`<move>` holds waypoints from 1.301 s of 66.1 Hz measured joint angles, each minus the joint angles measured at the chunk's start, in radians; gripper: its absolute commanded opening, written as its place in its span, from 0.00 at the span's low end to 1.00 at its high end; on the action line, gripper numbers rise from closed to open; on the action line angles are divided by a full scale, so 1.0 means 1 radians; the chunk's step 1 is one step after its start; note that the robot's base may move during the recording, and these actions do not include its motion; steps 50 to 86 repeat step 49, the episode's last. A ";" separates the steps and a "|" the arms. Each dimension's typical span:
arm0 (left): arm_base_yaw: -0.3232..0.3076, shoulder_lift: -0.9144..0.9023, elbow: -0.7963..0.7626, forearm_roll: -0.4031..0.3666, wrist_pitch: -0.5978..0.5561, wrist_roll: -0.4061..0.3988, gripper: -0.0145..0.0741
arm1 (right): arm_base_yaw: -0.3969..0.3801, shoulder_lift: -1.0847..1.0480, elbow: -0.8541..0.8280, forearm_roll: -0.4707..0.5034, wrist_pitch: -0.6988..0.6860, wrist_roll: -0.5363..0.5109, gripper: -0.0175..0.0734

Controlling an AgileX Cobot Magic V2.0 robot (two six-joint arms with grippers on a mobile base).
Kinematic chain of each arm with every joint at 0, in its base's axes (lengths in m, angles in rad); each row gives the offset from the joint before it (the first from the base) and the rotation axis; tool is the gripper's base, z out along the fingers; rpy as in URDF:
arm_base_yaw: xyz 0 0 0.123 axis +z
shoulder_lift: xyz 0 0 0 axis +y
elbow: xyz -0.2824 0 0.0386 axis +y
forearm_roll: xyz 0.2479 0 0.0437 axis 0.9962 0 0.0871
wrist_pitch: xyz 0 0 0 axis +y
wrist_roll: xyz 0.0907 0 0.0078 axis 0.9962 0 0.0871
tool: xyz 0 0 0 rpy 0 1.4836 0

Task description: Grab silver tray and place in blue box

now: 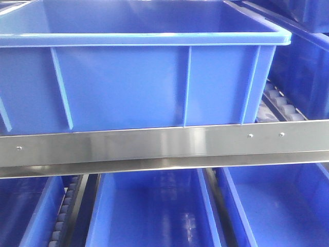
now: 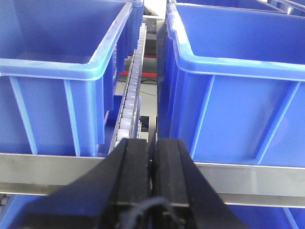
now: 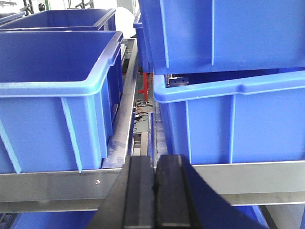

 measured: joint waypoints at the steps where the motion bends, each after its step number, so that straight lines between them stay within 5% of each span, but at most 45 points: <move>1: 0.000 0.000 0.000 0.000 0.000 0.000 0.16 | 0.000 0.000 0.000 0.000 0.000 0.000 0.25; 86: 0.000 0.000 0.000 0.001 -0.006 0.000 0.16 | 0.000 0.000 0.000 0.000 0.000 -0.002 0.25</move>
